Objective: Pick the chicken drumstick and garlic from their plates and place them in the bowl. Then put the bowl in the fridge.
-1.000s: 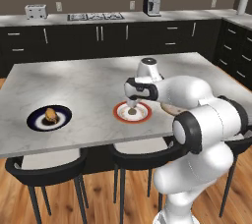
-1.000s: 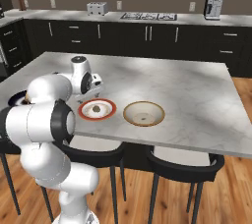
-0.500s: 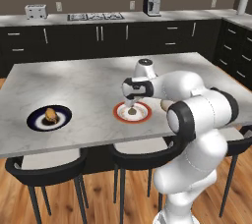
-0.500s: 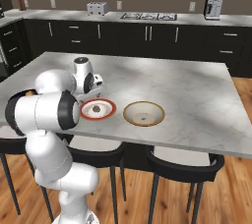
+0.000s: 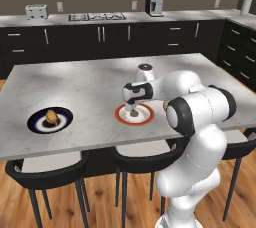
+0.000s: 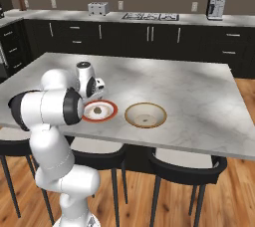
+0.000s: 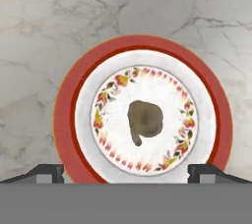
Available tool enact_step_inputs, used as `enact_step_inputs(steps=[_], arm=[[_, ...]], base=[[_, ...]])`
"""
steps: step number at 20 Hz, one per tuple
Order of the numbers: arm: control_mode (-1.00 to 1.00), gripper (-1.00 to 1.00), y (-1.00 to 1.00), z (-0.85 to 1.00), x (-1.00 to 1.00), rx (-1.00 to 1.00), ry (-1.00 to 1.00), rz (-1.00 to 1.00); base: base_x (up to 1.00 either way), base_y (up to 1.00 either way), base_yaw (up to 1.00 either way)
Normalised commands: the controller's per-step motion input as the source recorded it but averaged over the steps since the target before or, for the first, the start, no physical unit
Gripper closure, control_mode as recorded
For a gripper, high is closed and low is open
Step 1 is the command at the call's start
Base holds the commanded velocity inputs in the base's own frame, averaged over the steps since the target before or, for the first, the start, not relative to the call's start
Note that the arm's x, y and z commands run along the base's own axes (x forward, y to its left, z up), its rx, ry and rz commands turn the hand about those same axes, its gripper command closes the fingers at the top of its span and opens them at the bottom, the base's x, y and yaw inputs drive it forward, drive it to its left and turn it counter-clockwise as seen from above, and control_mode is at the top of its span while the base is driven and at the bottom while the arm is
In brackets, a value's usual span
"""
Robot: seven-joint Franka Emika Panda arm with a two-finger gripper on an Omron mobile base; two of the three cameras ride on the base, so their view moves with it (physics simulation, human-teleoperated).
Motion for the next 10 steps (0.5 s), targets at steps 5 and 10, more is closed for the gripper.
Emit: enact_step_inputs(steps=[5, 10], arm=[[-1.00, -1.00, 0.00, -0.23, 0.15, 0.00, 0.00, 0.00], [-1.00, -1.00, 0.00, -0.21, 0.03, 0.00, 0.00, 0.00]], base=[[0.00, 0.00, 0.00], [0.00, 0.00, 0.00]])
